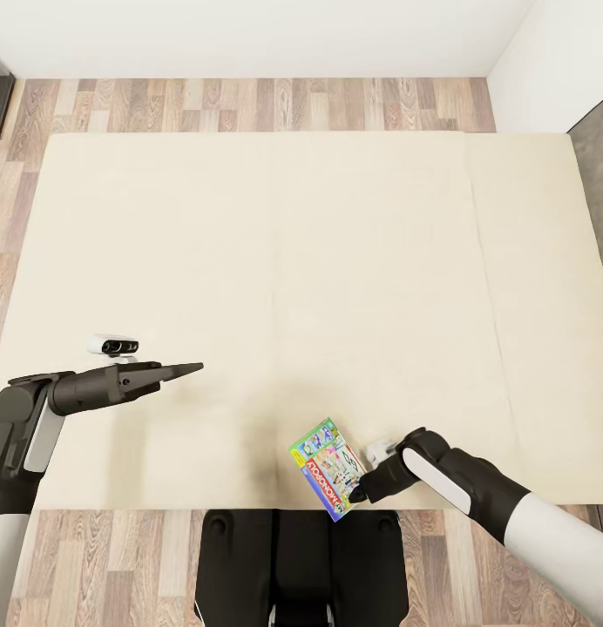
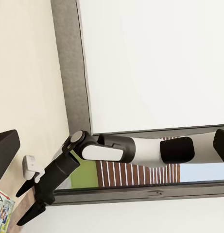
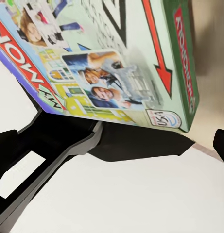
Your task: Put all the toys in the child's room - the three board games (two on the bed and one on the table), the two jigsaw puzzles on the table, and the tennis ball on the table - inside the toy box on the table in the child's room.
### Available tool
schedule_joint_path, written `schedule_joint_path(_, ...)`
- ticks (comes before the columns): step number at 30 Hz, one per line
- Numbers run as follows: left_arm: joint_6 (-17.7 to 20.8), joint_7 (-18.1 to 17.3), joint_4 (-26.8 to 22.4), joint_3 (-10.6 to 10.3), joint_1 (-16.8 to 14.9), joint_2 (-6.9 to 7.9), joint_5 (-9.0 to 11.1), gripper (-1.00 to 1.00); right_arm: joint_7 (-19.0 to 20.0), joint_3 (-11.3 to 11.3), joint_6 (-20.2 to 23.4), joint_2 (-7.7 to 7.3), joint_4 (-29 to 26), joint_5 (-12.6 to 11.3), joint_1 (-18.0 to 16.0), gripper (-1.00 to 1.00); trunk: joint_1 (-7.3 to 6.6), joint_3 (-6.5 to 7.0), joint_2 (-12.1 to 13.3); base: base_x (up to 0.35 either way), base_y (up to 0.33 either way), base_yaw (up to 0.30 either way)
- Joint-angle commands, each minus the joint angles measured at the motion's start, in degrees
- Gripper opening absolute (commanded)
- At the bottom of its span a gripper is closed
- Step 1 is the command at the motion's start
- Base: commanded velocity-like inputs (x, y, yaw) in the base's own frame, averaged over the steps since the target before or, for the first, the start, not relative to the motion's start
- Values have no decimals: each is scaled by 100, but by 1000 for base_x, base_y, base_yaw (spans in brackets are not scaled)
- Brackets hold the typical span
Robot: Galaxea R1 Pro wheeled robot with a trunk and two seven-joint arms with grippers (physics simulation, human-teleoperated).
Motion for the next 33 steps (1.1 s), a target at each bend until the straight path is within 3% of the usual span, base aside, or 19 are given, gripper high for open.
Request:
schedule_joint_path(1,61,-22,-1,-1,-2,2,-3,100,35,16,-2,-1,9,37,-6,100,3,-6,-9,0,0,0)
schedule_joint_path(33,61,-22,-2,-8,-2,5,-3,100,2,47,-257,67,226,50,-6,100,3,-6,-9,0,0,0)
